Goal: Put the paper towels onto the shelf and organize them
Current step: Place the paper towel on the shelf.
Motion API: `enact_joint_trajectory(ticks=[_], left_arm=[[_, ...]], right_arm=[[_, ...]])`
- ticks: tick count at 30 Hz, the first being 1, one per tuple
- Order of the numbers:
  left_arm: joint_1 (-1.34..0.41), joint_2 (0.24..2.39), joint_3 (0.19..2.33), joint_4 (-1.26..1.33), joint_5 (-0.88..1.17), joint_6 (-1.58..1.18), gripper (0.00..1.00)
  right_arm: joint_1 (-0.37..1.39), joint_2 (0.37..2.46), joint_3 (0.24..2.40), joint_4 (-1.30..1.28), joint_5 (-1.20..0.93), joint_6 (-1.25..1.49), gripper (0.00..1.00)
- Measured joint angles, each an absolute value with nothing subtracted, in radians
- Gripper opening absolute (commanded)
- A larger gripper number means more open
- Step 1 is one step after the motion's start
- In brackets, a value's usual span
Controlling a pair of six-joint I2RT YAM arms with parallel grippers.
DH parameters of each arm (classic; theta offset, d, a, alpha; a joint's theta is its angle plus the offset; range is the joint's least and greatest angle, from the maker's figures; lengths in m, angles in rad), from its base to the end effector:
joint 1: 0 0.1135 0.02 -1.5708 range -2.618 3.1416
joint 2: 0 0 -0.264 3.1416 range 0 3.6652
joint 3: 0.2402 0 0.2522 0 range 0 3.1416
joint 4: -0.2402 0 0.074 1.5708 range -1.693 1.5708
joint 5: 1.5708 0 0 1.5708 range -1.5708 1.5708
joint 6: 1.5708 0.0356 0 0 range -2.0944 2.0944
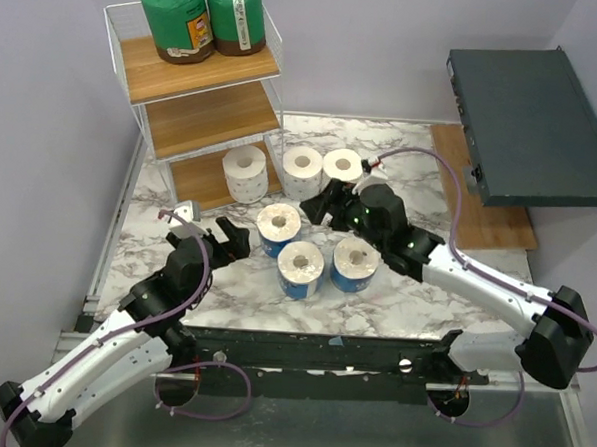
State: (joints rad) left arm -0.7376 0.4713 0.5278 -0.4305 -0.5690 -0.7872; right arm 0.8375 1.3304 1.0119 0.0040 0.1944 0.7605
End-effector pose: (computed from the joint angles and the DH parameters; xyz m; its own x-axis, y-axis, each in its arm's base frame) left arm 0.1038 -0.0684 0.2691 -0.3292 -0.5072 -0.7965 -0.0536 0.8522 -0.5205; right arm 0.2140 0.2273 0.3165 -0.5677 0.3802 -0.7301 -0.2963 0.7331 0.6122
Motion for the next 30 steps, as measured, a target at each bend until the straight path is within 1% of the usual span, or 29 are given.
enact_joint_trajectory(ticks=[6, 8, 10, 16, 25, 30], left_arm=[[-0.654, 0.648, 0.519, -0.262, -0.548, -0.725, 0.95], [-0.599, 0.71, 0.52, -0.219, -0.527, -0.714, 0.94], [-0.535, 0.772, 0.52, -0.176, -0.497, -0.702, 0.91], [-0.461, 0.865, 0.524, -0.033, -0.447, -0.665, 0.84], [-0.437, 1.126, 0.576, 0.115, -0.376, -0.622, 0.83], [-0.424, 1.217, 0.609, 0.184, -0.373, -0.599, 0.76]], right_arm=[[0.838, 1.147, 0.738, 0.113, 0.201, 0.688, 0.8], [0.838, 1.086, 0.675, 0.133, 0.199, 0.666, 0.8], [0.838, 1.029, 0.635, 0.154, 0.188, 0.645, 0.8], [0.838, 0.958, 0.628, 0.182, 0.184, 0.609, 0.79], [0.838, 0.897, 0.58, 0.175, 0.184, 0.598, 0.79], [0.838, 0.84, 0.563, 0.173, 0.184, 0.591, 0.79]])
